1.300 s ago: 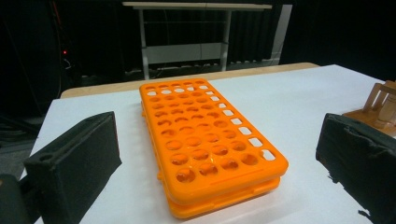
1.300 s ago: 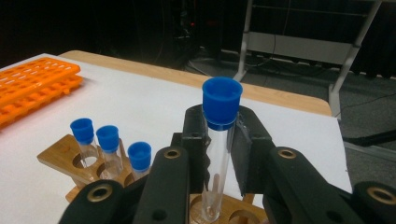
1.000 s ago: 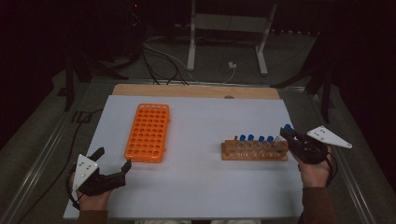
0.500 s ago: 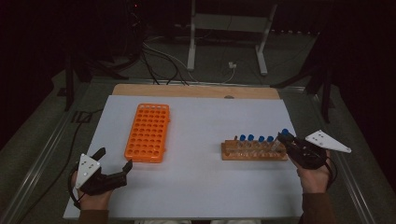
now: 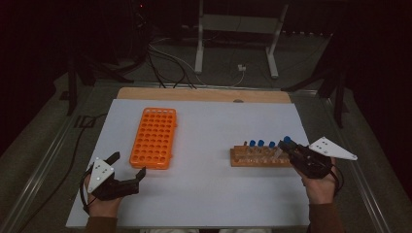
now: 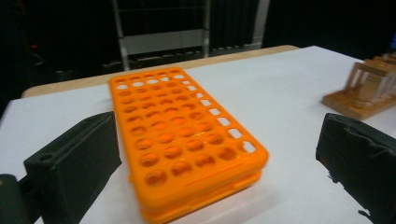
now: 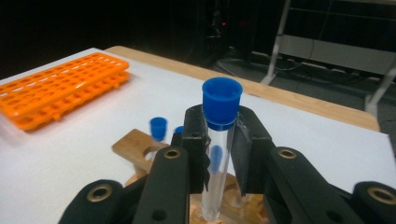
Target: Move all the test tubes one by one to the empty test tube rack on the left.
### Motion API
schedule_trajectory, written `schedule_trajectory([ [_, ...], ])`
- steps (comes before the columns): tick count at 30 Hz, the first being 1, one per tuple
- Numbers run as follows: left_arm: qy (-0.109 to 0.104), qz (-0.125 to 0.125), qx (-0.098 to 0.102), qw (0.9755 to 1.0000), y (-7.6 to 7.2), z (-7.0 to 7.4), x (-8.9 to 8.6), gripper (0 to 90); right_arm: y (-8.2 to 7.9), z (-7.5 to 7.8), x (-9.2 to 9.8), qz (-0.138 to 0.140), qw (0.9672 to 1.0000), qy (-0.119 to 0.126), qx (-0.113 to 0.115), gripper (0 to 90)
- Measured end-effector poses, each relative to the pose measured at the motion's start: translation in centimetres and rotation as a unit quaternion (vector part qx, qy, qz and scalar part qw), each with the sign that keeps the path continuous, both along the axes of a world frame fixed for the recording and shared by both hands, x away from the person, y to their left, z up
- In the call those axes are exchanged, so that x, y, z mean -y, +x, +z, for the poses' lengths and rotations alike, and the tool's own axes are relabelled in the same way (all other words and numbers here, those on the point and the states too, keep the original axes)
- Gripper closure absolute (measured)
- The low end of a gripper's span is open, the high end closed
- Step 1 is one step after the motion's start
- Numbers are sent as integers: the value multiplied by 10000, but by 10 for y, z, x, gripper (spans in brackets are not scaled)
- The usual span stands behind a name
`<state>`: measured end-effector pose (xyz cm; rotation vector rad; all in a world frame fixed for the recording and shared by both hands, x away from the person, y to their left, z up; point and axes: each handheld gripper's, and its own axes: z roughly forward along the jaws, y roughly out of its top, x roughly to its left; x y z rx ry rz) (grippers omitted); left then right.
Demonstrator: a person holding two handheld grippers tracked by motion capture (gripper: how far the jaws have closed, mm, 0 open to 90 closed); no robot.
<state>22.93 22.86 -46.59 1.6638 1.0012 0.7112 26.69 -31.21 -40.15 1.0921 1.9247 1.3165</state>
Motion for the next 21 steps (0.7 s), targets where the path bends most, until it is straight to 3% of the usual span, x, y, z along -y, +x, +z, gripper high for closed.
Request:
schedule_trajectory([
  [10,-163,-383,-53,9991,9,18,18,11,3,1,-24,348,9993,118,-2,766],
  [21,-140,-970,-77,9952,28,30,64,36,9,1,-56,770,9965,317,-33,766],
])
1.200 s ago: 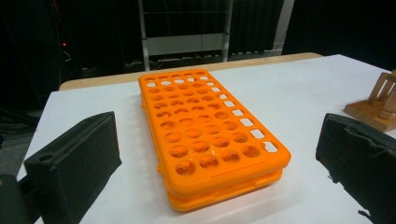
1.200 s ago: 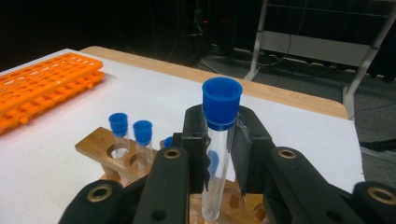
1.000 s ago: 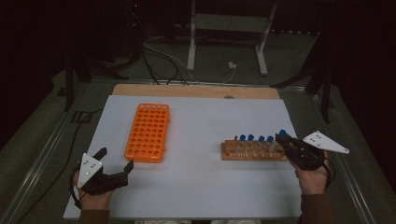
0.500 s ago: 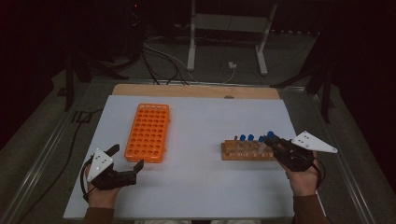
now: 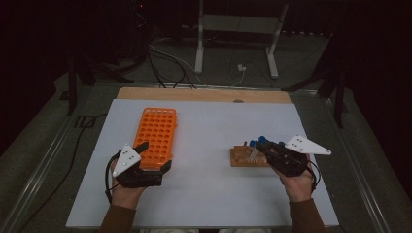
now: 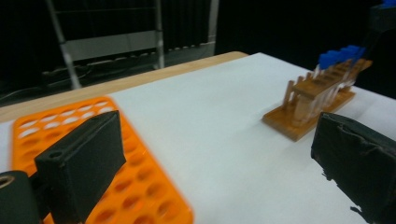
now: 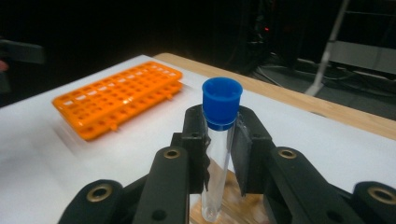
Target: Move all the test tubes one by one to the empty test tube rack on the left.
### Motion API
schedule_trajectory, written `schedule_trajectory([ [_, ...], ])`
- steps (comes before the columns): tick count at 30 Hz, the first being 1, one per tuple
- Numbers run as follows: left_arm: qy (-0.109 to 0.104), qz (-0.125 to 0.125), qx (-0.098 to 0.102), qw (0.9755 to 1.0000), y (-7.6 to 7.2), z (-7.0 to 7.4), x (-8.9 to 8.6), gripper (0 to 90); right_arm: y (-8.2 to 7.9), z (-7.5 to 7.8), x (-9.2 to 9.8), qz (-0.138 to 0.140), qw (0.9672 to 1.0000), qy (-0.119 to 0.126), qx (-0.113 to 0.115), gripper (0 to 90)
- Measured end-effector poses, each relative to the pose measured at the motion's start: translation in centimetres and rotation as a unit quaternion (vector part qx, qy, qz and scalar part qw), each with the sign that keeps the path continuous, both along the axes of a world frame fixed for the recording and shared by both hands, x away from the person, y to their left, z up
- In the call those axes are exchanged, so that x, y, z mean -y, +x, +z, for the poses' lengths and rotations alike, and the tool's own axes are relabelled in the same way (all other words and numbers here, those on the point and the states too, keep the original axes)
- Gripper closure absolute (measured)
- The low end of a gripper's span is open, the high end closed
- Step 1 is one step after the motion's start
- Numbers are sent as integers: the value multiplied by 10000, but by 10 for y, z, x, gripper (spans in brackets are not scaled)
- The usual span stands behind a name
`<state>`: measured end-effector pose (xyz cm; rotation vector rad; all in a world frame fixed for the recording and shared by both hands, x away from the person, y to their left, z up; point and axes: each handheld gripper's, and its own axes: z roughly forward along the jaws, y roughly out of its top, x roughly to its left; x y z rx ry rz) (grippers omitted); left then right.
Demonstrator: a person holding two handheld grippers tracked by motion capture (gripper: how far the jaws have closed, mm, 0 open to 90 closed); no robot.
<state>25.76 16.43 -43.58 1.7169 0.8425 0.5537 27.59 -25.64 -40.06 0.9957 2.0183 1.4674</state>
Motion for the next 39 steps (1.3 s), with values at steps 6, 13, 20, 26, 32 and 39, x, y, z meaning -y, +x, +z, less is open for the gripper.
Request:
schedule_trajectory([
  [6,31,-296,3,9996,8,2,24,48,6,0,-19,208,9998,34,-22,766],
  [13,32,-531,-20,9986,18,3,46,56,12,0,-39,401,9991,92,-47,765],
  [20,67,-603,-78,9981,26,-2,62,70,19,0,-50,495,9987,123,-85,766],
  [26,155,-730,-186,9970,32,-6,75,80,22,1,-59,575,9982,151,-81,765],
  [32,147,-884,-218,9957,38,-7,87,120,24,2,-69,673,9976,154,-82,766],
  [39,155,-1063,-236,9939,41,-6,99,168,25,2,-77,774,9968,181,-84,766],
])
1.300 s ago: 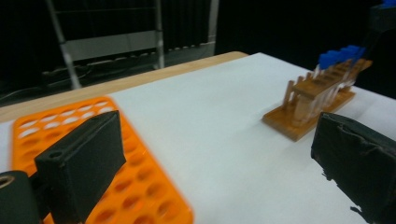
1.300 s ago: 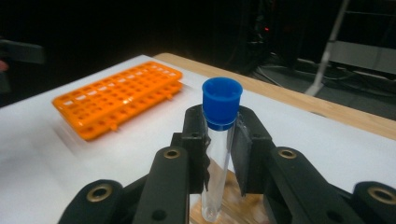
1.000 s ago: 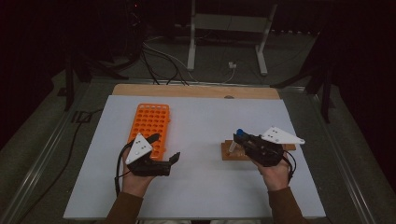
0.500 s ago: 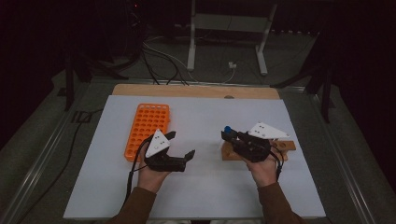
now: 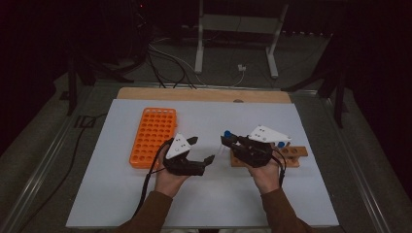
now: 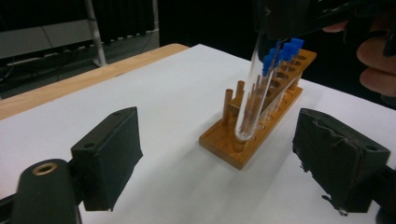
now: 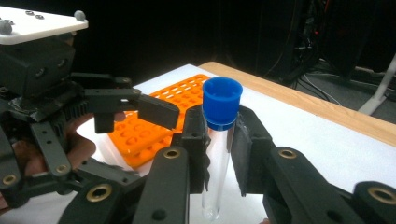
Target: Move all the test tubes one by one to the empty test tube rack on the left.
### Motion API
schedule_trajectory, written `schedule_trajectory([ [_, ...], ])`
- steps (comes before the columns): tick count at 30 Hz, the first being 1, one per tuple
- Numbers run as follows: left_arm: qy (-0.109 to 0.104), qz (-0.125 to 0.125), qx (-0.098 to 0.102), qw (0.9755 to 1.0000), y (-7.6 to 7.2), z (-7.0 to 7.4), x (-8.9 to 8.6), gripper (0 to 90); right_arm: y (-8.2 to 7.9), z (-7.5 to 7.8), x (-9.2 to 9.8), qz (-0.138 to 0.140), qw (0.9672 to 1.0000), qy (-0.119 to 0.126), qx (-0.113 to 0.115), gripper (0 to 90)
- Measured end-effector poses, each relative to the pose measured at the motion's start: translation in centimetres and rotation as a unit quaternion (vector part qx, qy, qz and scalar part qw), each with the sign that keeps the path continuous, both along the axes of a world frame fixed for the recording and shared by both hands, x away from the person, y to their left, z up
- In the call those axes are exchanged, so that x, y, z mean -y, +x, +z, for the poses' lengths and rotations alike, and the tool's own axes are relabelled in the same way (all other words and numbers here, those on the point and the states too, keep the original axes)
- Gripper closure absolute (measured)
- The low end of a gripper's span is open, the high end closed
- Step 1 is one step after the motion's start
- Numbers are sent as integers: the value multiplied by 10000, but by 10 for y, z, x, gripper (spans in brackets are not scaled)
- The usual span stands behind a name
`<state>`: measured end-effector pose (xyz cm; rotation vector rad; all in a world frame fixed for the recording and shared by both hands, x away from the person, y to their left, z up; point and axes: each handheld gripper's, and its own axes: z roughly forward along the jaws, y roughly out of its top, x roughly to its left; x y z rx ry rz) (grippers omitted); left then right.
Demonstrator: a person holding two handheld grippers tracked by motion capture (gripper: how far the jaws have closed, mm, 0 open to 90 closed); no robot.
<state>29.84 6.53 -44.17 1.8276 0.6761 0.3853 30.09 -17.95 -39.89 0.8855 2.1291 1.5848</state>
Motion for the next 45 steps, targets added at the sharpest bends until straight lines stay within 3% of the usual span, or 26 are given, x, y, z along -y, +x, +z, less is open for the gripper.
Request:
schedule_trajectory([
  [3,4,-12,14,10000,0,1,5,226,0,-1,-3,44,10000,-7,-16,765],
  [6,33,-82,56,9999,0,3,9,371,-1,-3,-9,102,9999,-11,-51,765],
  [16,91,-319,111,9994,0,5,16,611,-1,-6,-17,225,9997,-58,-101,765],
  [31,123,-401,180,9990,0,6,17,775,-3,-7,-20,319,9994,-73,-131,758],
  [33,126,-395,171,9990,0,5,17,776,-2,-8,-20,300,9994,-21,-159,653],
  [34,140,-378,167,9990,1,5,17,776,-2,-8,-20,300,9994,-21,-159,653],
  [37,142,-303,126,9994,4,4,14,778,-1,-8,-17,271,9993,99,-224,384],
  [38,142,-303,126,9994,4,4,14,778,-1,-8,-17,271,9993,99,-224,384],
  [42,155,-203,120,9996,5,4,10,778,-2,-7,-13,69,9998,55,-183,149],
  [44,151,-159,116,9997,6,4,7,779,-1,-7,-11,37,9998,63,-175,136],
  [45,147,-135,117,9997,6,5,6,779,-1,-6,-8,-29,9999,61,-145,84],
])
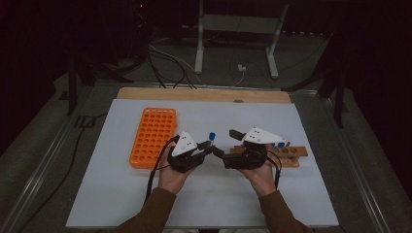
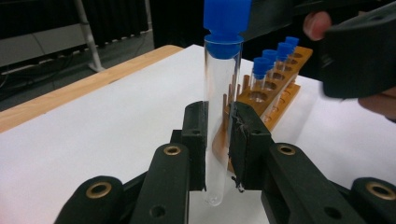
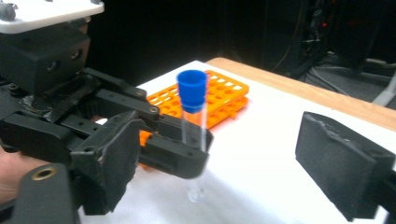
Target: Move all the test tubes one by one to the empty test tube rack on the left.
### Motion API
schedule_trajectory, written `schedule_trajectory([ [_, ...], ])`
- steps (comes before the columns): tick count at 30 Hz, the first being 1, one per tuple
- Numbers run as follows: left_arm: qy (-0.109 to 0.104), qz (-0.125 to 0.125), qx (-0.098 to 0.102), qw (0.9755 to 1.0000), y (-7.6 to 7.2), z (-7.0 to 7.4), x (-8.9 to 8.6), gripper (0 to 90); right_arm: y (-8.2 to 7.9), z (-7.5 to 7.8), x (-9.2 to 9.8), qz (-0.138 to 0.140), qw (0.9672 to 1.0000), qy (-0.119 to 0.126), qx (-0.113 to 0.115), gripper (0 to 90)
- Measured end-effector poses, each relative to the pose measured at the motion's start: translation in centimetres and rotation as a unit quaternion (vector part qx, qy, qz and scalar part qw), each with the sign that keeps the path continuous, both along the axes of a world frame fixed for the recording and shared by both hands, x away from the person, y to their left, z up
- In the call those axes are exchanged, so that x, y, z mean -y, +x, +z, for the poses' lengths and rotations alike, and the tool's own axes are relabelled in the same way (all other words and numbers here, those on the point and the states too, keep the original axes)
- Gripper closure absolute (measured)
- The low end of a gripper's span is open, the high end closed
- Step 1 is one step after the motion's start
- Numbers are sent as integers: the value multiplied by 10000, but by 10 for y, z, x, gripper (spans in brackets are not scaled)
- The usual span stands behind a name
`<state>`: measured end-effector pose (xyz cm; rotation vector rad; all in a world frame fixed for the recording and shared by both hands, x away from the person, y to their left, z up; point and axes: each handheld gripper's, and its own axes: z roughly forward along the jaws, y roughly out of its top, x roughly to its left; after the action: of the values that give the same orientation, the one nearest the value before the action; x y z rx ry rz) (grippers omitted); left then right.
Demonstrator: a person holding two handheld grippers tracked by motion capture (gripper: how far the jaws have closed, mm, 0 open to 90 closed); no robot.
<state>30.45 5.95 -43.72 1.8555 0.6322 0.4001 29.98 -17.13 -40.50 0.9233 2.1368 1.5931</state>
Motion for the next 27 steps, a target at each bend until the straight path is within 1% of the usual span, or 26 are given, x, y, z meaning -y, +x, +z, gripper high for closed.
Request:
schedule_trajectory([
  [1,-17,18,2,10000,0,0,-1,779,0,0,1,-36,10000,-10,2,51],
  [2,-25,36,-9,10000,0,0,-3,779,0,0,1,-36,10000,-10,2,51],
  [4,-28,70,9,10000,1,1,-7,779,0,1,6,-77,10000,-36,33,14],
  [8,-61,115,8,9999,2,3,-15,779,-1,2,13,-148,9998,-74,95,0],
  [14,-123,187,9,9997,3,5,-27,779,-3,3,21,-151,9998,-50,129,0],
  [17,-111,238,6,9997,4,5,-35,779,-4,2,26,-163,9998,-62,132,0],
  [21,-88,340,-3,9994,3,3,-45,779,-5,0,31,-172,9997,-102,108,0],
  [27,-61,537,-44,9985,3,-1,-65,778,-8,-3,37,-166,9998,-96,92,0],
])
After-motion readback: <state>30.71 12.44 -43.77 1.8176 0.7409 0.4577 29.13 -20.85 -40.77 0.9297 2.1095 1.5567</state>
